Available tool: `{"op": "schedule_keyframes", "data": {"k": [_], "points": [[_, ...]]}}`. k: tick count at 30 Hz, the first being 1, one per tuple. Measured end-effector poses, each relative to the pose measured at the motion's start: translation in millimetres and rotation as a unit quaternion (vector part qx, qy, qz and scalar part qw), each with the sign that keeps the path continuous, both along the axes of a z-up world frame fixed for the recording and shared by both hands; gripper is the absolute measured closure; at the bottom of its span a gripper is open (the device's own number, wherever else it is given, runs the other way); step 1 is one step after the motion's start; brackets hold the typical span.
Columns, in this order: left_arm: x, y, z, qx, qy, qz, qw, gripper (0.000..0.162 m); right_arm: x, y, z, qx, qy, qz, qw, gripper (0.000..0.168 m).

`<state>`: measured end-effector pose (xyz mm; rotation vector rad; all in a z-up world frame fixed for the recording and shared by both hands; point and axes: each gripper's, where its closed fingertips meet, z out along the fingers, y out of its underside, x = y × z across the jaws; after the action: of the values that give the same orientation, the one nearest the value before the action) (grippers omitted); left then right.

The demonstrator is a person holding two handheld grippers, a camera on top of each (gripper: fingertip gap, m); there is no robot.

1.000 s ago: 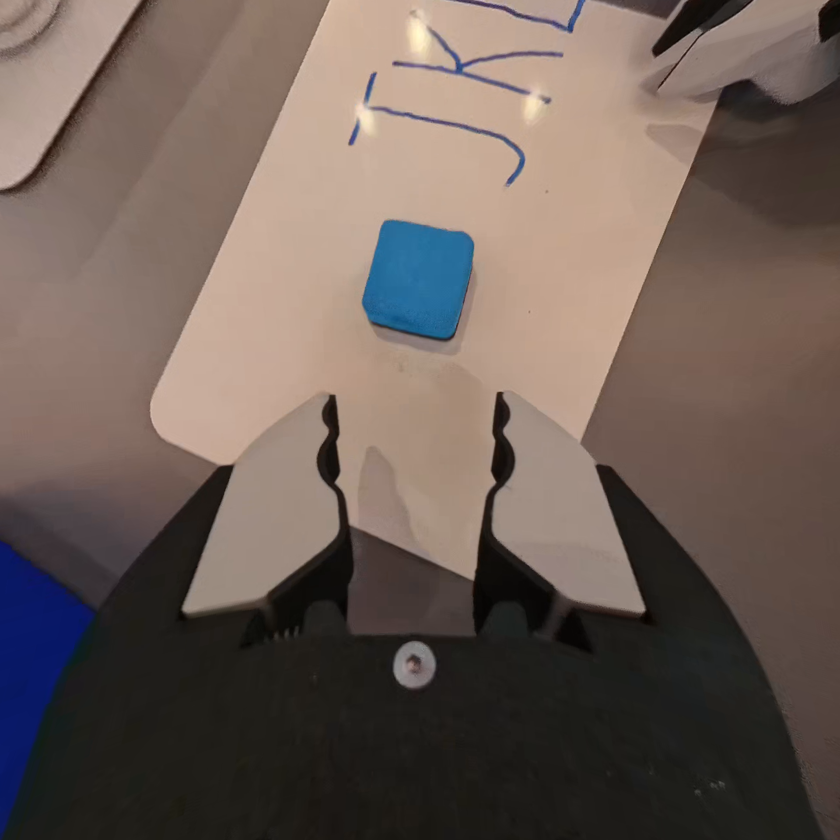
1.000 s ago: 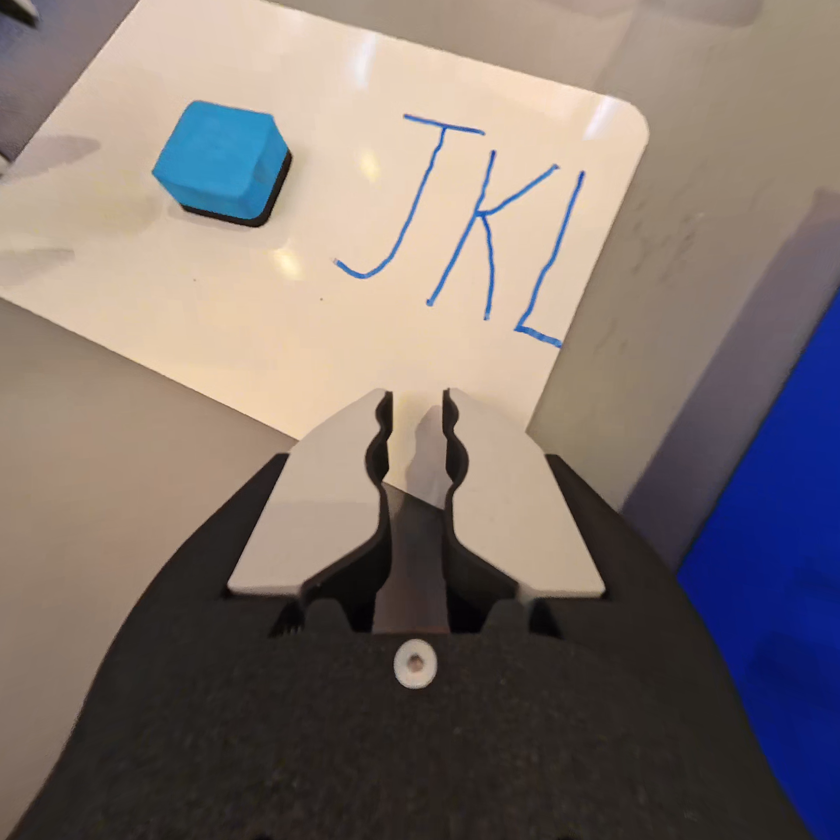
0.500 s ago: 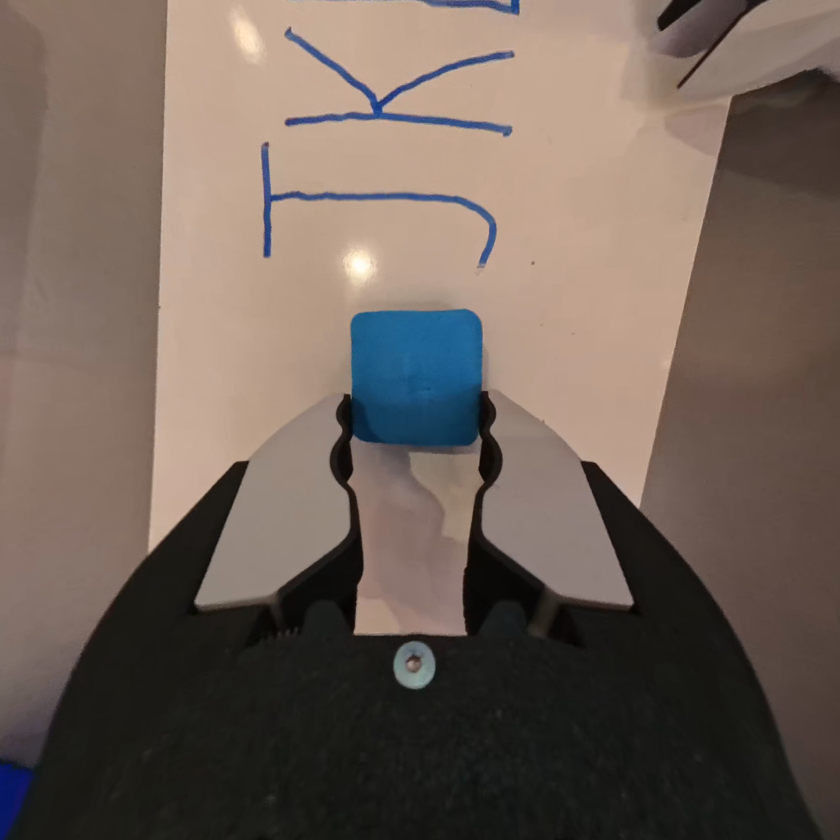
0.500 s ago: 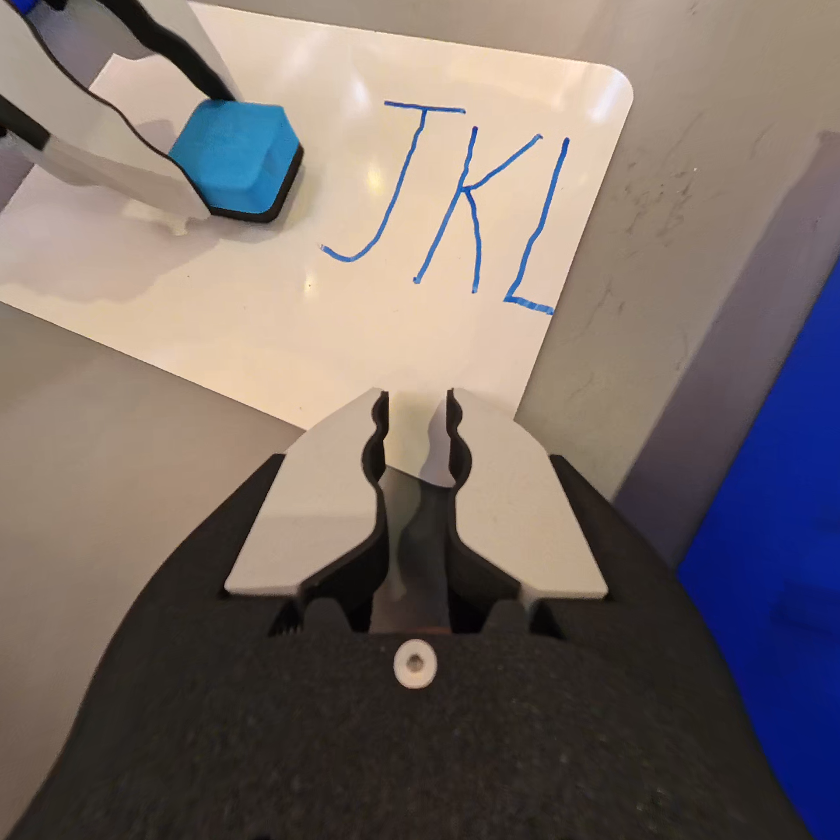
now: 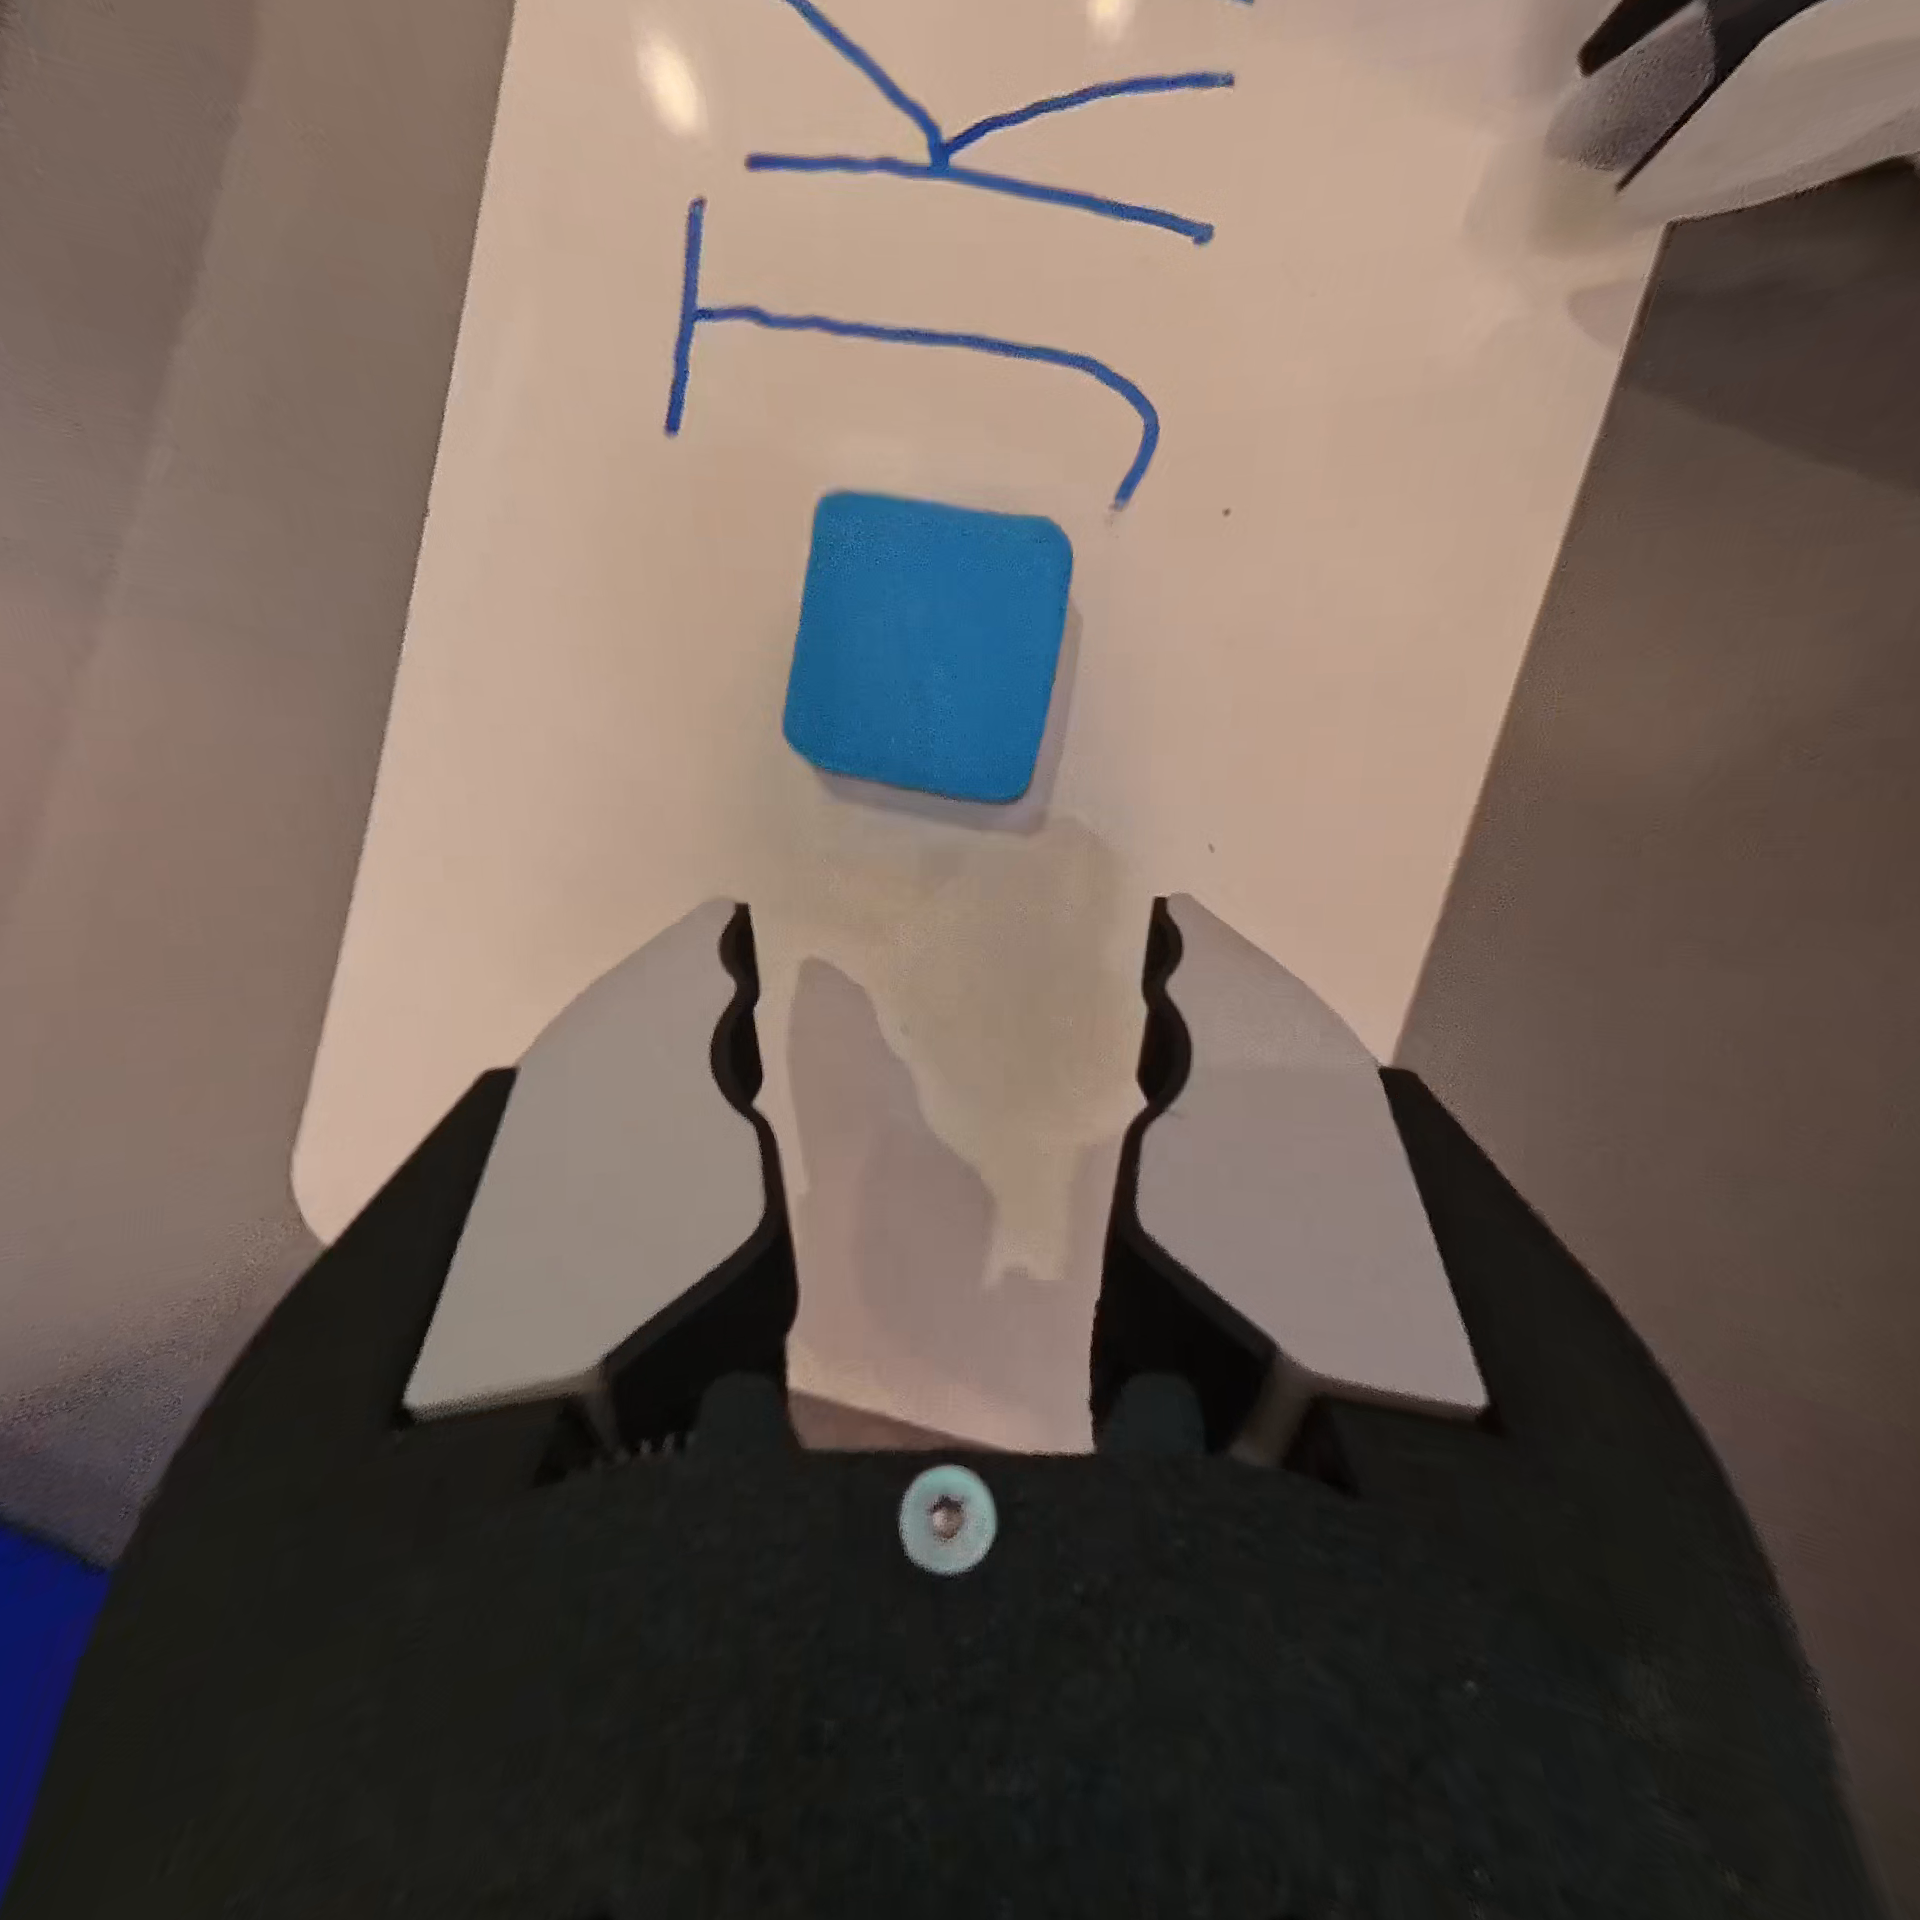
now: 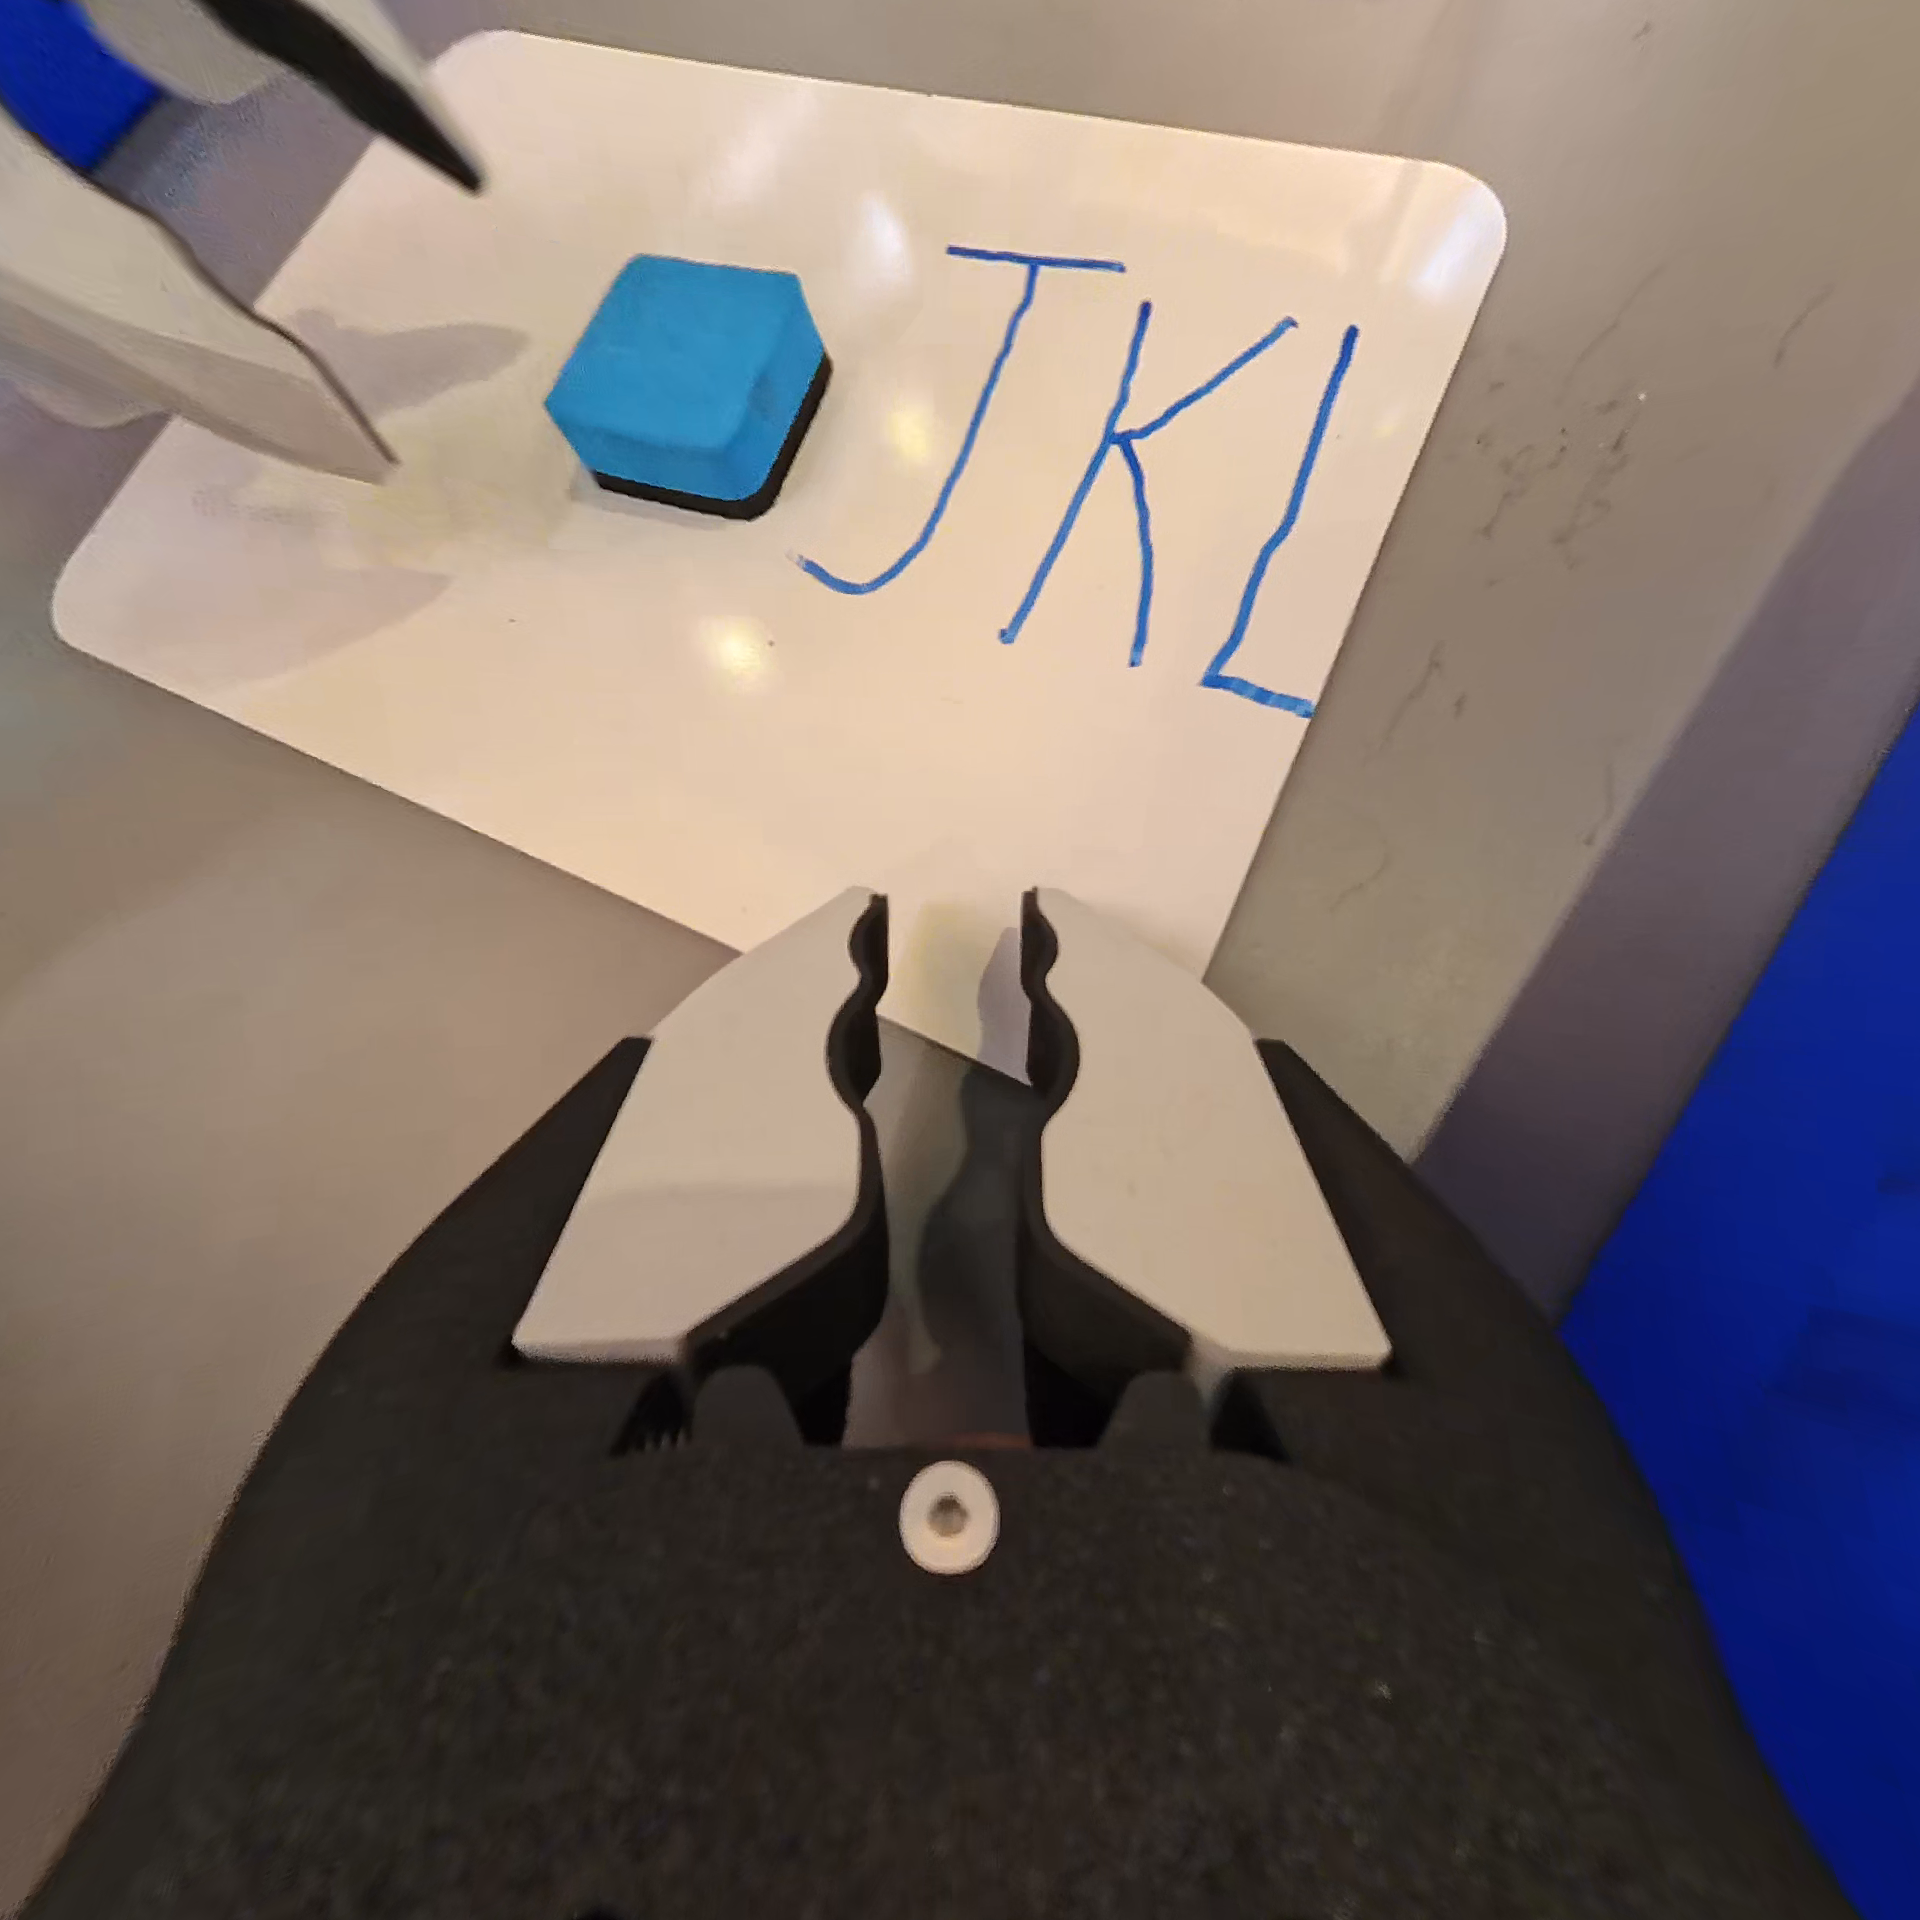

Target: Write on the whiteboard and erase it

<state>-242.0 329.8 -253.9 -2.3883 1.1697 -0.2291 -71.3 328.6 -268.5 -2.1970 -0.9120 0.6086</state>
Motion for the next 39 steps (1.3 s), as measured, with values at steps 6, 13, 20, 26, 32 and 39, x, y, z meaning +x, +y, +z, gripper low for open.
{"op": "schedule_keyframes", "data": {"k": [6,13,20,26,32,39], "points": [[-48.7,-82.3,-5.7,0.044,-0.045,0.120,0.991,0.131,-15.7,-6.8,7.7,0.007,0.012,0.031,0.999,0.144],[-58.8,-113.0,-23.4,0.030,-0.090,0.173,0.980,0.122,-33.5,-15.4,9.2,0.013,-0.007,0.057,0.998,0.143],[-54.3,-107.4,-23.8,0.041,-0.075,0.155,0.984,0.128,-51.9,-12.6,39.8,0.034,-0.020,0.094,0.995,0.144],[-54.1,-96.1,-25.7,0.050,-0.052,0.145,0.987,0.162,-74.9,13.9,71.8,0.067,-0.099,0.177,0.977,0.143],[-57.1,-96.9,-26.0,0.056,-0.054,0.153,0.985,0.162,-114.2,16.3,64.9,0.074,-0.186,0.365,0.909,0.137],[-55.5,-96.4,-25.9,0.044,-0.074,0.157,0.984,0.162,-141.3,26.7,16.4,0.084,-0.300,0.500,0.808,0.114]]}}
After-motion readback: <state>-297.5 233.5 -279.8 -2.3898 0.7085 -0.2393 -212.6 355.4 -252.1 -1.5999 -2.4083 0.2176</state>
